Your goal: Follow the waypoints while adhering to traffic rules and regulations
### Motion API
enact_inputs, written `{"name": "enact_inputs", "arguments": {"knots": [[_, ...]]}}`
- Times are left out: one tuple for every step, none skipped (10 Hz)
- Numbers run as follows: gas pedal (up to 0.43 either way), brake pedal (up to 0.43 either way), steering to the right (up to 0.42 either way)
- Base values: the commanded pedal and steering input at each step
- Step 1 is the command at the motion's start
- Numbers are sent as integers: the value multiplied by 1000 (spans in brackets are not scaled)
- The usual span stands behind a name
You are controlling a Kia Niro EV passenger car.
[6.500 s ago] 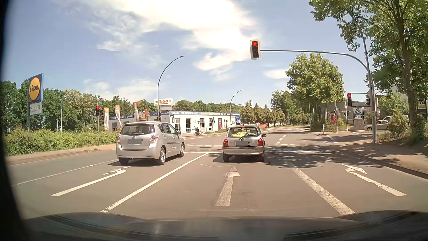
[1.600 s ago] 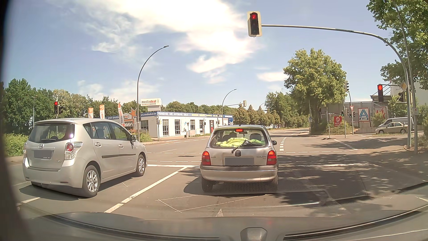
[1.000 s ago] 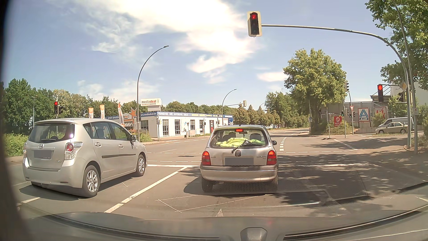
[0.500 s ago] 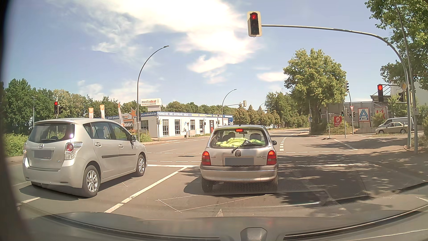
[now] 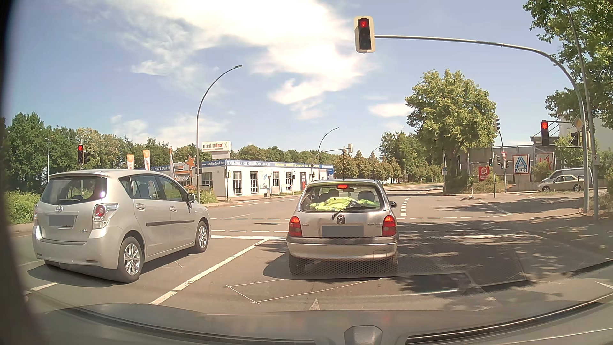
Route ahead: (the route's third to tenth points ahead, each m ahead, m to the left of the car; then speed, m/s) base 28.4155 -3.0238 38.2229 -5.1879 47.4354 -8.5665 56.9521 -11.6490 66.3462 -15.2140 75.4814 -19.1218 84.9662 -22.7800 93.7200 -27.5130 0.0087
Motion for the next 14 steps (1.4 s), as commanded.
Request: {"name": "enact_inputs", "arguments": {"knots": [[0,189,29],[0,189,28],[0,189,29],[0,189,29],[0,189,28],[0,189,28],[0,189,28],[0,189,29],[0,189,29],[0,189,28],[0,189,28],[0,189,28],[0,189,29],[0,189,29]]}}
